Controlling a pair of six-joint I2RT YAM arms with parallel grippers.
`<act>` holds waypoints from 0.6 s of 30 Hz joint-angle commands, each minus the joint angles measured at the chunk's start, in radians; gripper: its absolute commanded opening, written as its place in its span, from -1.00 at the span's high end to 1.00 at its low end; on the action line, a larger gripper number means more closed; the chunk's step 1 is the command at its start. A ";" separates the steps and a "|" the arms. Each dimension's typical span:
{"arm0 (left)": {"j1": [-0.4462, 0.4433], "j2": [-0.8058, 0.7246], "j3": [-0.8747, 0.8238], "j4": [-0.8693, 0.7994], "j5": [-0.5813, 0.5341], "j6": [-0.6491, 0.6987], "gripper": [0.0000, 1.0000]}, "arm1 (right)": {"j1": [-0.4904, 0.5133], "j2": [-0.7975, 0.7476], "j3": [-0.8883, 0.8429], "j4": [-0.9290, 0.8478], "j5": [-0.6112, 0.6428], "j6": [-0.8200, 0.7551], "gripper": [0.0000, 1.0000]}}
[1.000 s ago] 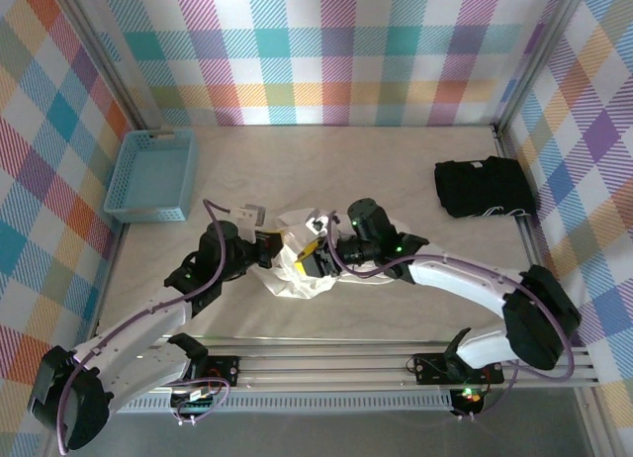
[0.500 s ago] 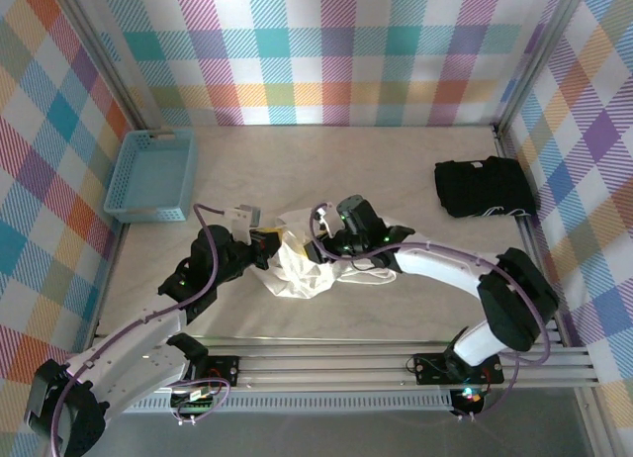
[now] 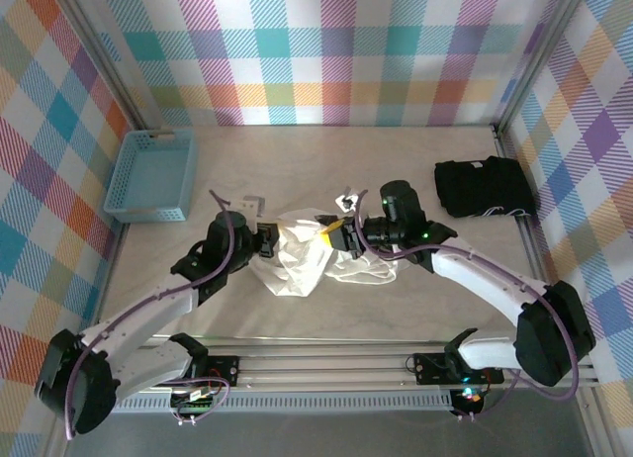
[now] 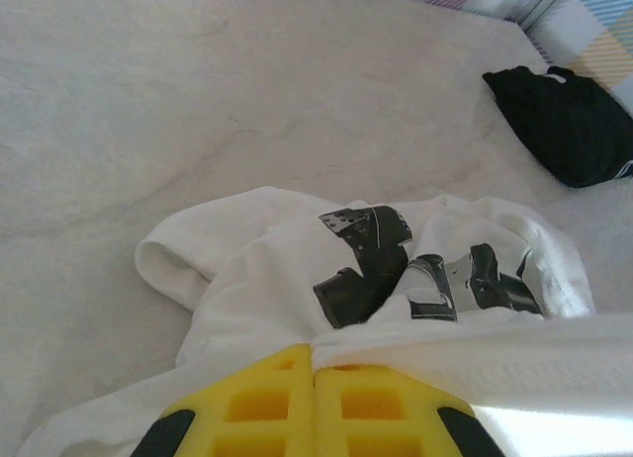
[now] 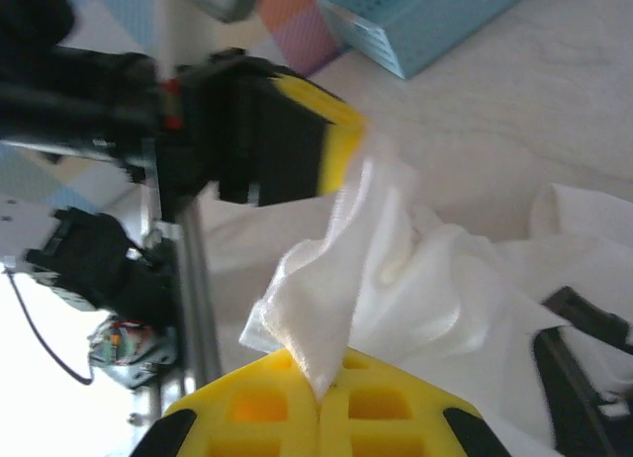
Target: Fold the inside-out t-shirt
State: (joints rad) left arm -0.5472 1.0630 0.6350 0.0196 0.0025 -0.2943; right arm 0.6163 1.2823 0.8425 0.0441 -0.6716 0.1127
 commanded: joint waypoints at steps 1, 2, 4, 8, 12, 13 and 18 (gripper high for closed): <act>0.013 0.054 0.067 -0.045 -0.016 0.022 0.95 | -0.015 -0.001 -0.029 0.087 -0.172 0.052 0.93; 0.013 0.064 0.074 -0.044 0.002 0.025 0.92 | -0.015 0.009 -0.026 0.089 -0.172 0.057 0.93; 0.013 0.065 0.078 -0.045 0.023 0.029 0.87 | -0.016 0.025 -0.018 0.083 -0.154 0.064 0.93; 0.013 0.026 0.049 -0.037 0.062 0.035 0.95 | -0.024 0.043 -0.017 0.066 -0.144 0.038 0.91; 0.013 -0.027 0.001 -0.019 0.121 0.027 1.00 | -0.029 0.038 -0.017 -0.041 -0.041 -0.027 0.76; 0.013 -0.038 -0.011 -0.009 0.155 0.027 1.00 | -0.029 0.036 -0.021 -0.069 0.005 -0.033 0.74; 0.010 -0.050 -0.056 0.028 0.315 0.014 1.00 | -0.026 -0.009 -0.066 -0.146 0.208 -0.026 0.42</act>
State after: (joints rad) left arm -0.5461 1.0260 0.6086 0.0093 0.2043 -0.2722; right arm 0.5949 1.3132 0.8043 -0.0238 -0.5987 0.1097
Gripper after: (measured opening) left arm 0.048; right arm 0.268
